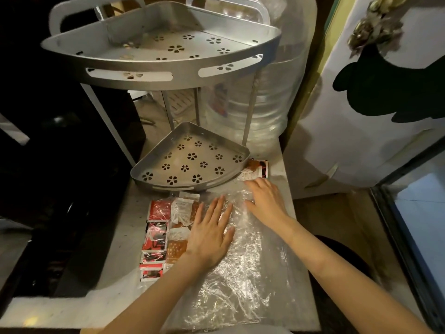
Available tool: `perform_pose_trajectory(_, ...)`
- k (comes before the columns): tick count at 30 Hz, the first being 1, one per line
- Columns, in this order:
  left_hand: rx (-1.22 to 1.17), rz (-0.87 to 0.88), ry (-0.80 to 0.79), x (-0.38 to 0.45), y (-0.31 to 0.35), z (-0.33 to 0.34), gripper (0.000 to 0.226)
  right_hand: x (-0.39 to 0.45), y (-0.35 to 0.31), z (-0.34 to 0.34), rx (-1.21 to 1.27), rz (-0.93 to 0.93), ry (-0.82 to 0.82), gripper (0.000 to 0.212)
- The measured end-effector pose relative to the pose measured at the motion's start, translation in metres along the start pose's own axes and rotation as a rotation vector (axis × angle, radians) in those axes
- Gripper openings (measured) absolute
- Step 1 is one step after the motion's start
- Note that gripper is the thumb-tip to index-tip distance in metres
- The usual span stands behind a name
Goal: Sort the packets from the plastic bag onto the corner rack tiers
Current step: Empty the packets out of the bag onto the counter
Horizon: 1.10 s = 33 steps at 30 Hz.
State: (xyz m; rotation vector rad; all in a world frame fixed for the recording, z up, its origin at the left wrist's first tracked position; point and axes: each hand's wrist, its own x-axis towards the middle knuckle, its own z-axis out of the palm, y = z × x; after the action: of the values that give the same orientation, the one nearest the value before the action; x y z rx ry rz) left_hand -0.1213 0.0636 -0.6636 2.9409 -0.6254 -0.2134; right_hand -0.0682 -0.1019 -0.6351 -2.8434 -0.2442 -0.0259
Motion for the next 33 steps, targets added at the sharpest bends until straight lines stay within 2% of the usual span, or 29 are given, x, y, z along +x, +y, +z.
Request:
perform_pose_trajectory(8,-0.005,-0.023,0.005,0.001,0.002,0.001,0.064,0.000,0.002,-0.002,0.065,0.028,0.019,0.039)
perform_pose_trajectory(12,-0.001,-0.023,0.018,0.001,0.002,0.002,0.065,-0.002,0.002,-0.005,0.124,0.029,0.070,0.021)
perform_pose_trajectory(17,-0.018,-0.022,0.037,0.001,0.001,0.004,0.065,-0.003,0.010,-0.008,0.182,0.048,0.112,0.011)
perform_pose_trajectory(23,-0.008,-0.010,0.031,0.000,0.002,0.002,0.070,-0.011,0.026,-0.014,0.495,0.134,0.069,0.011)
perform_pose_trajectory(27,-0.002,0.003,0.039,0.000,0.000,0.004,0.070,-0.021,0.030,-0.021,0.693,0.207,0.111,0.009)
perform_pose_trajectory(33,0.001,0.004,0.032,0.002,-0.002,0.006,0.066,-0.036,0.052,-0.025,1.050,0.483,0.238,0.009)
